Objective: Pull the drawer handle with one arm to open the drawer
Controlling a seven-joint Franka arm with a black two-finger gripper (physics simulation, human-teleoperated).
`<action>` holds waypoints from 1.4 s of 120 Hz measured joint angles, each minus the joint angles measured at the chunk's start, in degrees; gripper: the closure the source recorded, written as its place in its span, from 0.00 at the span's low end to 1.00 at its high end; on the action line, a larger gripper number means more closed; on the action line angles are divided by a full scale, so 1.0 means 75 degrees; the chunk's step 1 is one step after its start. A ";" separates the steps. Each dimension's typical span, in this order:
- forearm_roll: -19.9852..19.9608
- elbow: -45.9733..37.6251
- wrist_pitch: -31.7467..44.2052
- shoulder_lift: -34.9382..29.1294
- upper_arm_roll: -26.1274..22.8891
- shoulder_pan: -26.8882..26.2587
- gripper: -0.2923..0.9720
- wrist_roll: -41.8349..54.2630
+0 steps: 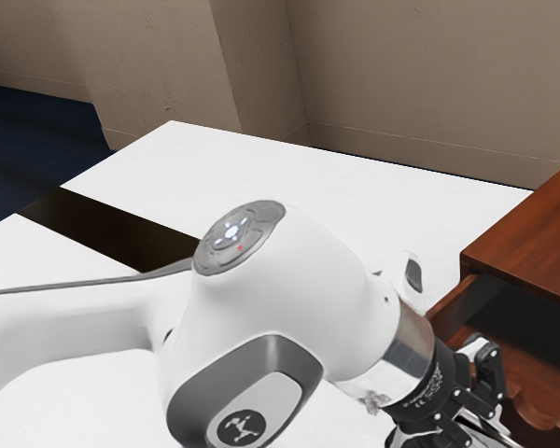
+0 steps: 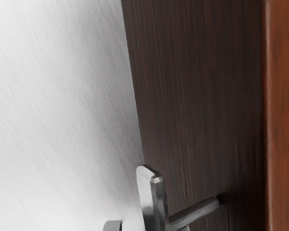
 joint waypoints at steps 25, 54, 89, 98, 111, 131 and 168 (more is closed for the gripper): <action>-0.0035 -0.0245 0.0057 -0.0200 -0.0028 -0.0073 0.75 -0.0002; -0.0099 -0.0561 0.0113 -0.0492 -0.0167 -0.0088 0.75 -0.0005; -0.0147 -0.1015 0.0172 -0.0933 -0.0252 -0.0068 0.75 -0.0010; -0.0182 -0.1067 0.0187 -0.0972 -0.0310 -0.0060 0.75 -0.0011; -0.0236 -0.1195 0.0203 -0.1101 -0.0381 -0.0044 0.75 -0.0012; -0.0284 -0.1368 0.0231 -0.1272 -0.0468 -0.0019 0.75 -0.0013; -0.0307 -0.1488 0.0313 -0.1551 -0.0468 -0.0013 0.68 -0.0004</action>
